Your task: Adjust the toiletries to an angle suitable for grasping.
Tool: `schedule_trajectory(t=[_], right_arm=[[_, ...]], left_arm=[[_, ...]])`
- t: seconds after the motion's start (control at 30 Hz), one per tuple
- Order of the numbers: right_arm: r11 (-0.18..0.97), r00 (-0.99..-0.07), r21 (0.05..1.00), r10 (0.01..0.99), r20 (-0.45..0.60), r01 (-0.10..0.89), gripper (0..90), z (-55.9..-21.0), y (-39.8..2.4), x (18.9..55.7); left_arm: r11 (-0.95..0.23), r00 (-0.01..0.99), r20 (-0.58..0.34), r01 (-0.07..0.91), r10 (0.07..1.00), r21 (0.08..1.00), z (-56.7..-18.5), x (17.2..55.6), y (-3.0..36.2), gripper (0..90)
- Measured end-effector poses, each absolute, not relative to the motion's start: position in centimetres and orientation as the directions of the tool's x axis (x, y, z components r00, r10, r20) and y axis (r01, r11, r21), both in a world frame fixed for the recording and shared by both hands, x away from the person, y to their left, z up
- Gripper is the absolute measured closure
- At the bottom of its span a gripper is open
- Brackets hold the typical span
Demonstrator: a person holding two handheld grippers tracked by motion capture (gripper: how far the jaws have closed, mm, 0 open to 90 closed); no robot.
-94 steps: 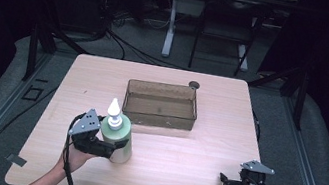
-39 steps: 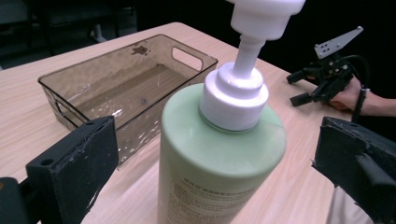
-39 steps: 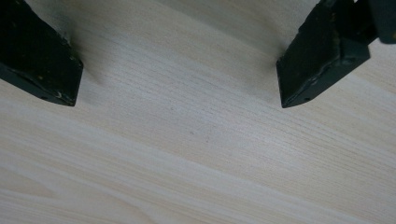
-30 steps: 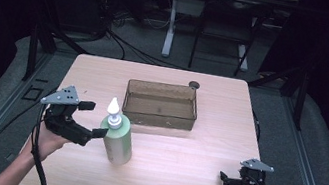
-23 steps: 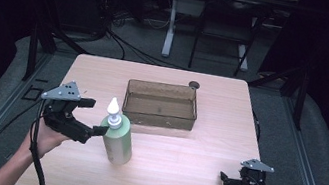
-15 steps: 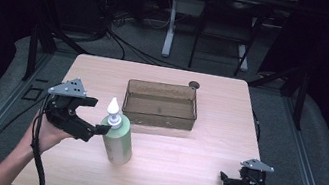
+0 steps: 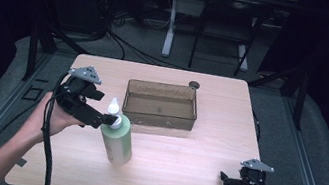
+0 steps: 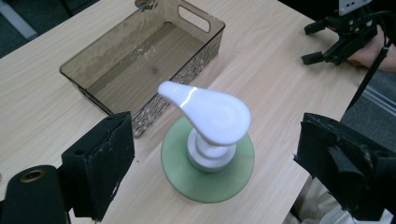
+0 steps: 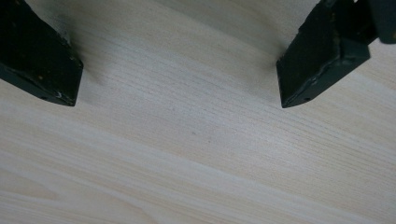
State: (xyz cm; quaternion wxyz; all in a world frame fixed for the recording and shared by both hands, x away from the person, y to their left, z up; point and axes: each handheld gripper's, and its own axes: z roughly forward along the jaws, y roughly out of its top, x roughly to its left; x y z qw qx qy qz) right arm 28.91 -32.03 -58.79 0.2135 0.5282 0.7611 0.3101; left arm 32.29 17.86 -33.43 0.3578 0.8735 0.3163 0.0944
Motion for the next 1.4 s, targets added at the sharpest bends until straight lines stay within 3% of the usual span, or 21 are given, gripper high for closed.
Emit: schedule_trajectory(t=[0.67, 1.27, 1.4], right_arm=[[0.253, -0.353, 0.698, 0.935, 0.000, 0.670, 0.0, -58.8, -32.1, 28.9], [0.255, -0.355, 0.697, 0.935, -0.002, 0.670, 0.0, -58.8, -32.2, 28.8], [0.255, -0.355, 0.697, 0.935, -0.002, 0.670, 0.0, -58.8, -32.2, 28.8]], left_arm=[[-0.624, 0.754, -0.059, 0.582, 0.654, 0.522, -34.3, 34.7, 15.6, 20.7], [-0.661, 0.771, -0.026, 0.563, 0.636, 0.496, -34.5, 35.3, 14.3, 42.4], [-0.674, 0.774, -0.006, 0.556, 0.634, 0.486, -34.4, 35.2, 14.0, 42.7]])
